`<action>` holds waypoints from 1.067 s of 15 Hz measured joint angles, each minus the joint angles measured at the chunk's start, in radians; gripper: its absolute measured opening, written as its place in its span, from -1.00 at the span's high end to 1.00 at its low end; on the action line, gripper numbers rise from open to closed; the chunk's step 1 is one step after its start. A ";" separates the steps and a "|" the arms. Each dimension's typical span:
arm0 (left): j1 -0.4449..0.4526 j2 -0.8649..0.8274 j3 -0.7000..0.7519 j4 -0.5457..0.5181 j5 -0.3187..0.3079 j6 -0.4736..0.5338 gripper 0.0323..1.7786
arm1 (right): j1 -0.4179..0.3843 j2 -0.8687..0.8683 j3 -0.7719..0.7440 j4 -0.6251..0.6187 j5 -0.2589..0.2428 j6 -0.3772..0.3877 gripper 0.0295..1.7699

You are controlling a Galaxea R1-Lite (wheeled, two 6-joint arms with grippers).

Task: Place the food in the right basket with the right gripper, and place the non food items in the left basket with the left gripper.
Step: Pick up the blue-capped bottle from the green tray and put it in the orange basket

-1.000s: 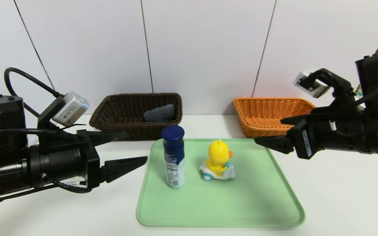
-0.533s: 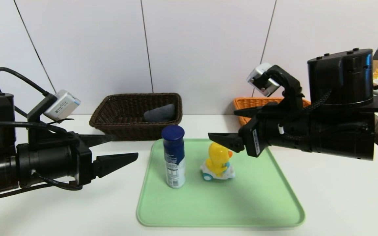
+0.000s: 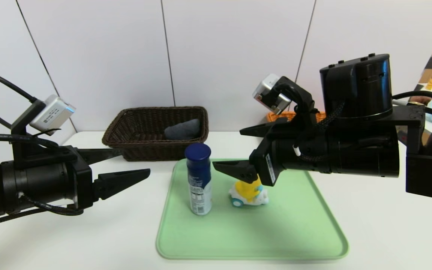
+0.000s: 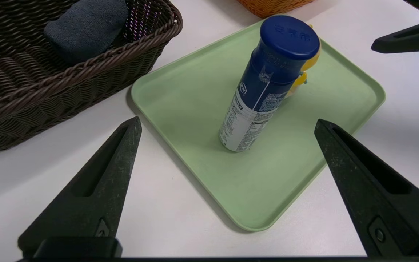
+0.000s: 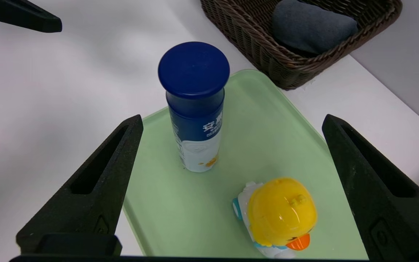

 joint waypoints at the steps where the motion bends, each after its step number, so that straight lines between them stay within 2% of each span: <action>1: 0.009 -0.004 0.000 0.001 0.000 0.001 -0.90 | 0.000 0.005 -0.002 -0.001 0.003 0.000 -0.92; 3: 0.031 -0.010 0.000 0.001 0.000 0.003 -0.90 | 0.008 0.023 -0.006 -0.007 0.006 0.003 -0.92; 7: 0.046 -0.014 0.000 0.000 0.000 0.003 -0.90 | 0.023 0.064 -0.023 -0.013 0.059 0.029 -0.92; 16: 0.049 -0.010 -0.003 0.000 0.000 0.003 -0.90 | 0.057 0.157 -0.066 -0.018 0.061 0.044 -0.92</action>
